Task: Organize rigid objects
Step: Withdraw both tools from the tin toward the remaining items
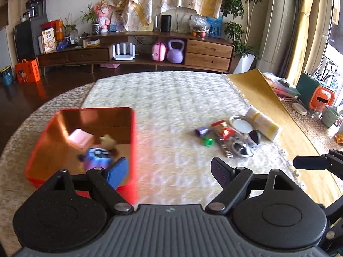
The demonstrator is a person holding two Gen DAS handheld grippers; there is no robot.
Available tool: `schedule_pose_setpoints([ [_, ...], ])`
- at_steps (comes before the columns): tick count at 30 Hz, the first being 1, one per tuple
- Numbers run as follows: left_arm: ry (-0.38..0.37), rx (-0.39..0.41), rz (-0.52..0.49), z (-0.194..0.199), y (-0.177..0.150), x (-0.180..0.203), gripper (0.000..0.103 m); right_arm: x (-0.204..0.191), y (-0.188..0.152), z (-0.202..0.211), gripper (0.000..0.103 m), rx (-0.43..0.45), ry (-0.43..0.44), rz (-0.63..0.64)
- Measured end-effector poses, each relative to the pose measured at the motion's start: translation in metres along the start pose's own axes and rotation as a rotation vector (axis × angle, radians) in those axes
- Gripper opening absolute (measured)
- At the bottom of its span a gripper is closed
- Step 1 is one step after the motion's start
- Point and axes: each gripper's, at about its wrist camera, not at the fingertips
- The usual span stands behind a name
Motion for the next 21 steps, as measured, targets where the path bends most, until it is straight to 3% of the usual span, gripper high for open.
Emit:
schedule_pose_setpoints([
  [8,-0.015,-0.013,-0.026,-0.034,0.006,0.037,0.085,0.058,-0.005,0.008,0.103,-0.033,-0.109,-0.005],
  [21,-0.027,-0.047,-0.089,-0.108,0.036,0.048,0.085,0.149,0.013,-0.020,0.098,-0.043,-0.226,-0.054],
])
Point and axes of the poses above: each gripper's, at about its wrist camera, not at the fingertips, and z roughly against the way its jaws point, x to its right, y to its top, and after that the axes turned 3 degrees about z, right-handed
